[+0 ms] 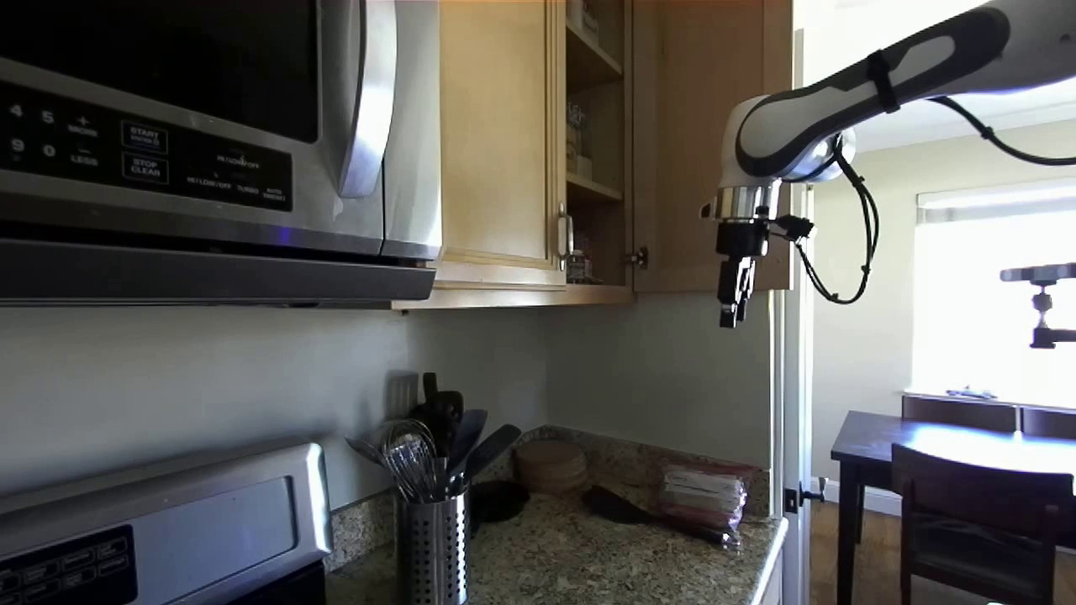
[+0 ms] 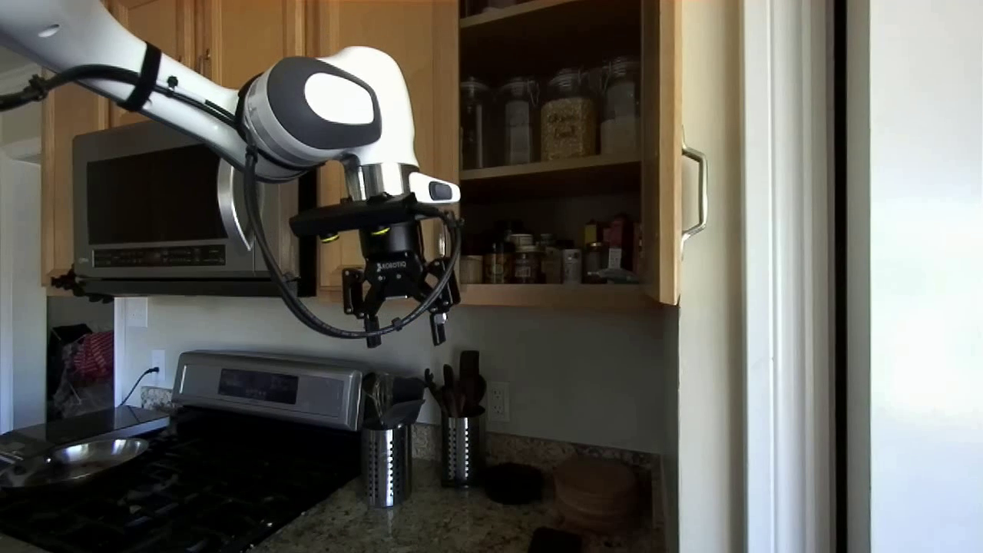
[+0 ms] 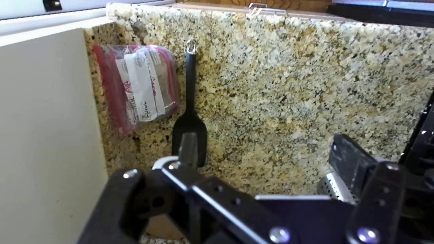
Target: Open the right door of the cabinet.
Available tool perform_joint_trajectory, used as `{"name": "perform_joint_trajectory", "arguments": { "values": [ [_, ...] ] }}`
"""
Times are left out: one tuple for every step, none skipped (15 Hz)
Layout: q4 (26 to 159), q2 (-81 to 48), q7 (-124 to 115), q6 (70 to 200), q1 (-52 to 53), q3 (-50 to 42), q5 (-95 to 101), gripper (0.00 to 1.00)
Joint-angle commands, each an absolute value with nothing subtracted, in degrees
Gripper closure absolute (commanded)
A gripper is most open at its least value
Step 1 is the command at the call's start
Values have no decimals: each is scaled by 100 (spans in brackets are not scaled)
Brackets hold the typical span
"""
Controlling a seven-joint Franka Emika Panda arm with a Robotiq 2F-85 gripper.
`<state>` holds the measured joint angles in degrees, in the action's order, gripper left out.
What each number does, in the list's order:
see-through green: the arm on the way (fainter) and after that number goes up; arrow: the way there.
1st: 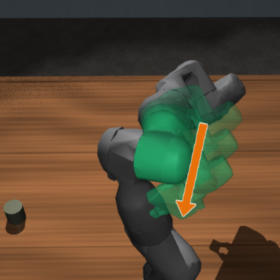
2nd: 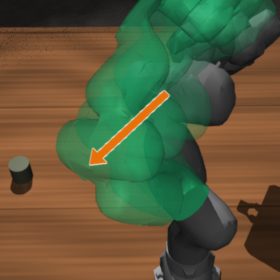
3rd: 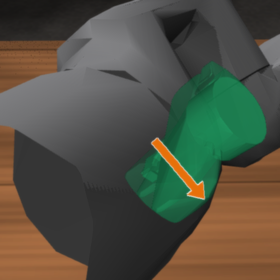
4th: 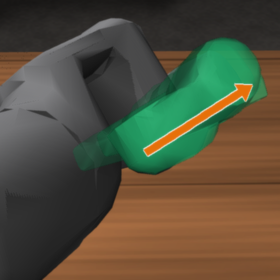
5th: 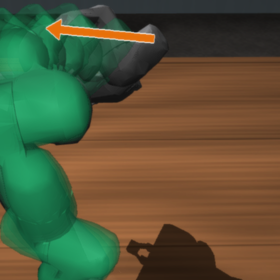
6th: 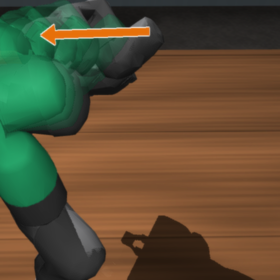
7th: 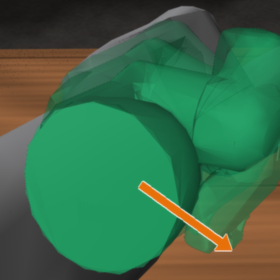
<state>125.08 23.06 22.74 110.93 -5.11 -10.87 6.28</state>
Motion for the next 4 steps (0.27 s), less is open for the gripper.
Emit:
{"name": "perform_joint_trajectory", "arguments": {
  "values": [
    [12562,2285,2240,11084,-502,-1083,636,0],
    [12613,2272,2222,11086,-503,-1076,637,0],
    [12635,2265,2216,11087,-503,-1074,637,0],
    [12641,2264,2214,11087,-504,-1074,637,0]
  ]
}}
